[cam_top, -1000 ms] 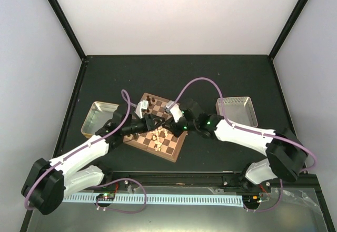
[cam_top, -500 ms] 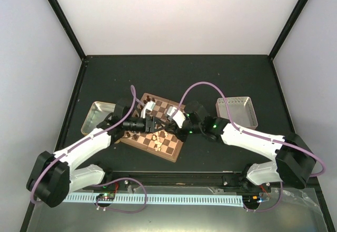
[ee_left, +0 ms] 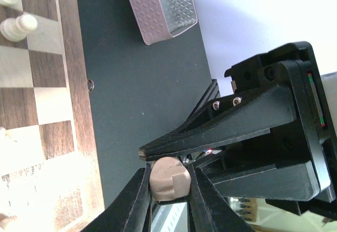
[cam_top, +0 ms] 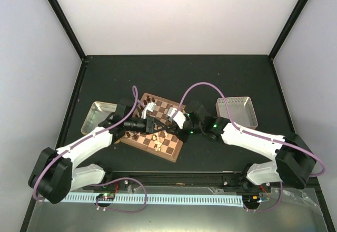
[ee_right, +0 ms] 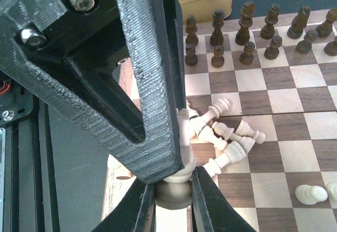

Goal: Set up the chess pieces on the board
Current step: Place the chess piece on the chessboard.

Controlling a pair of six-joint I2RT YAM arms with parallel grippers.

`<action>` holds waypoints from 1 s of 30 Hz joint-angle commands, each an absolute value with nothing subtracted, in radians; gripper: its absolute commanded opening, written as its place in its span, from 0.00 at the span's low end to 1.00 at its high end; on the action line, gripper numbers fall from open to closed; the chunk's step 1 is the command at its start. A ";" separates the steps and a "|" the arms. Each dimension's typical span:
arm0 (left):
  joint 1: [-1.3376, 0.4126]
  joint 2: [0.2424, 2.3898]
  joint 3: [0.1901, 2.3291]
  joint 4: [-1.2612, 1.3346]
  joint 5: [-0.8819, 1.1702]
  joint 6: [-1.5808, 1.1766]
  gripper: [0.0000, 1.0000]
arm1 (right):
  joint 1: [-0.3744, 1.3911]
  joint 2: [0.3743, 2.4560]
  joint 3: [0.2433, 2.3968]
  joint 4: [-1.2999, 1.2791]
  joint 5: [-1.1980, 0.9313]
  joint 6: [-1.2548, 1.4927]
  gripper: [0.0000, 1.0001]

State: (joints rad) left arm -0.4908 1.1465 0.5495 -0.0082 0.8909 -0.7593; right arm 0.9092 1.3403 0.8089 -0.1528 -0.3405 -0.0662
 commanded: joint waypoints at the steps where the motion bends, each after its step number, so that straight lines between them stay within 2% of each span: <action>1: -0.492 1.164 0.584 0.063 0.898 -0.763 0.12 | 0.913 1.347 0.822 -0.154 -0.372 -0.062 0.12; 5: -0.501 1.172 0.587 0.089 0.889 -0.762 0.07 | 0.913 1.344 0.813 -0.145 -0.362 -0.030 0.17; 7: -0.509 1.171 0.592 0.085 0.869 -0.748 0.06 | 0.911 1.347 0.816 -0.153 -0.327 0.003 0.28; 10: -0.528 1.165 0.607 0.040 0.784 -0.705 0.06 | 0.901 1.329 0.806 -0.163 -0.270 0.064 0.52; 13: -0.570 1.162 0.643 -0.045 0.612 -0.638 0.06 | 0.870 1.248 0.748 -0.139 -0.209 0.149 0.65; 18: -0.658 1.218 0.712 -0.113 0.376 -0.571 0.06 | 0.820 1.114 0.643 -0.134 0.005 0.422 0.66; 22: -0.745 1.332 0.800 -0.146 0.213 -0.543 0.06 | 0.770 1.088 0.628 -0.277 0.167 0.654 0.66; 26: -0.838 1.475 0.929 -0.190 0.064 -0.502 0.05 | 0.716 1.108 0.620 -0.376 0.159 0.826 0.64; 30: -0.906 1.611 1.062 -0.271 -0.104 -0.476 0.05 | 0.675 1.120 0.585 -0.382 0.122 0.872 0.61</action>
State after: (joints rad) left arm -0.8532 1.5227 0.9421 -0.1772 0.1226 -0.5323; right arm 0.7040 1.1110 0.6159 -0.3222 0.0963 0.7303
